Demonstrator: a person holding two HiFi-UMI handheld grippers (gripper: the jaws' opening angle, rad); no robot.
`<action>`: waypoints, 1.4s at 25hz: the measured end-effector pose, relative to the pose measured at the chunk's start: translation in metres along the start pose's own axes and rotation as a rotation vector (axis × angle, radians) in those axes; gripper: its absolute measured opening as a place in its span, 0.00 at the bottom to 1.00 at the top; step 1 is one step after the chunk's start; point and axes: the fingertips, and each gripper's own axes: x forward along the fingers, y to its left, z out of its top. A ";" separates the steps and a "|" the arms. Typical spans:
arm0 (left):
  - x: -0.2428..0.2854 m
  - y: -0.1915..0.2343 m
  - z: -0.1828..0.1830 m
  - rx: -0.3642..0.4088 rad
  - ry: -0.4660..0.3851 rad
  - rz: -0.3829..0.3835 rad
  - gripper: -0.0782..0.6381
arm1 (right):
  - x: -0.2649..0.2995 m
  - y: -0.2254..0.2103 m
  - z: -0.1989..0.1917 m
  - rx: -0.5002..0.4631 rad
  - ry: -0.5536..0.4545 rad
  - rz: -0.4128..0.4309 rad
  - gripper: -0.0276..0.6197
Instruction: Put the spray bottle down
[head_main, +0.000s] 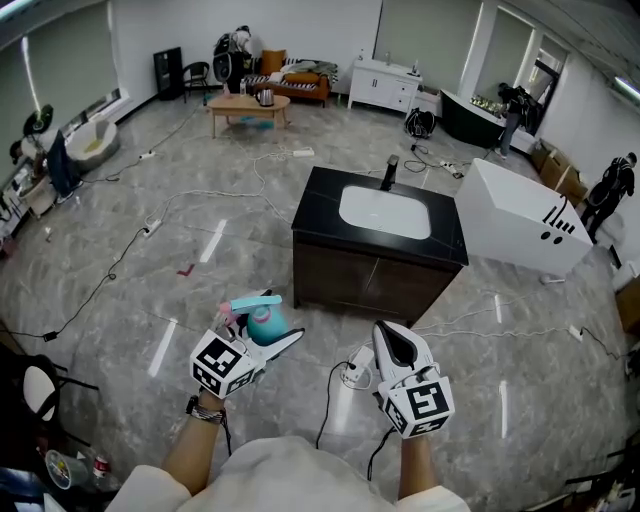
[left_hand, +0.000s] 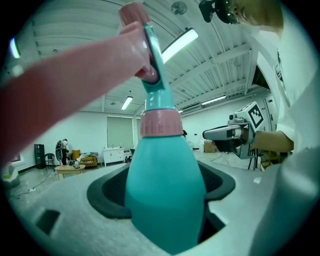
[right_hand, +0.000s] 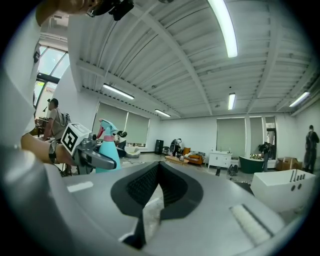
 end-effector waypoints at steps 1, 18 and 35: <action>0.004 -0.001 -0.002 -0.001 0.001 0.004 0.66 | -0.001 -0.004 -0.002 0.006 -0.001 -0.001 0.05; 0.086 0.044 -0.029 -0.034 0.034 -0.008 0.66 | 0.055 -0.076 -0.021 0.112 -0.075 0.010 0.05; 0.220 0.255 -0.012 -0.022 0.018 -0.046 0.66 | 0.268 -0.183 0.002 0.093 -0.055 -0.020 0.05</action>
